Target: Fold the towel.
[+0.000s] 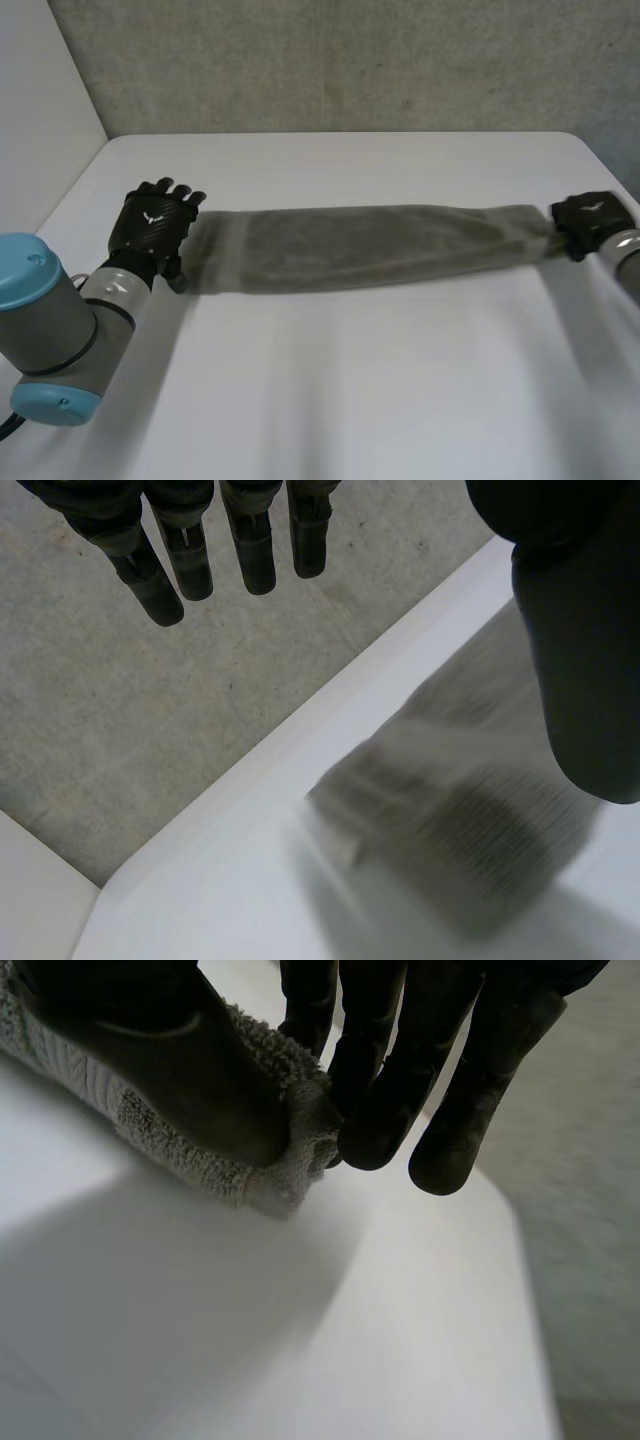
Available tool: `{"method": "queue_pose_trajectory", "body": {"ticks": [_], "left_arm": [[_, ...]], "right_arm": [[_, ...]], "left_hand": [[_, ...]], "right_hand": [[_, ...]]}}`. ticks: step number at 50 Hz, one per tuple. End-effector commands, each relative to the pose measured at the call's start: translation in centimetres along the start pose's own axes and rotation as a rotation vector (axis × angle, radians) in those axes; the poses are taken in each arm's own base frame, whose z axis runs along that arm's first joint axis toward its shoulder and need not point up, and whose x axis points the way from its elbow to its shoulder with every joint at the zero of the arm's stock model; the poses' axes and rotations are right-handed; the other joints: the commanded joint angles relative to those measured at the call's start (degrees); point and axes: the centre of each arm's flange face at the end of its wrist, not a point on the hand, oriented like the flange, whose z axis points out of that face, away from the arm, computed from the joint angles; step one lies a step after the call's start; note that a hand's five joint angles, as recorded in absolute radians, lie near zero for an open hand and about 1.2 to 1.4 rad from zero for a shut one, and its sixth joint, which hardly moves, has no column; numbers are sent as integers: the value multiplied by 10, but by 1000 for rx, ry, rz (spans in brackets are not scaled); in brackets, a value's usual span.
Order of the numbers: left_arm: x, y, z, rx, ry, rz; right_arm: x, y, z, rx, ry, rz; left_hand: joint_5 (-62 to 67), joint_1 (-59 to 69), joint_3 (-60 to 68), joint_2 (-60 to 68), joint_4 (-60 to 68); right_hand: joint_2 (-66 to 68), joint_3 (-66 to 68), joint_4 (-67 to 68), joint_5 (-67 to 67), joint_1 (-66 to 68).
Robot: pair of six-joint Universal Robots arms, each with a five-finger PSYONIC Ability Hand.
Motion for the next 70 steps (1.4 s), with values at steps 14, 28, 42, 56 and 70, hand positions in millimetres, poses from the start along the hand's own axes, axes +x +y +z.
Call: {"method": "queue_pose_trajectory", "body": {"ticks": [14, 28, 42, 56, 70], "left_arm": [[1, 1, -2, -4, -1, 1], [3, 0, -5, -3, 4, 1], [10, -3, -7, 7, 24, 4], [45, -45, -18, 142, 120, 14], [61, -50, -24, 155, 157, 18]], "right_arm": [[-2, -136, -29, 361, 39, -142], [-238, -150, -91, 499, -438, -225], [-211, -146, -95, 402, -299, -193], [-124, -55, -88, 107, -267, -1], [-96, -40, -71, 62, -184, -27]], "left_hand": [[-122, -51, -37, -44, -48], [-122, -51, -37, -44, -48], [-123, -52, -39, -46, -50], [-122, -51, -37, -44, -48], [-124, -52, -39, -46, -50]], "right_hand": [[72, 38, 37, 41, 48], [72, 38, 37, 41, 48], [-628, -662, -663, -659, -652], [-615, -648, -649, -645, -639], [72, 38, 37, 41, 48]]}}
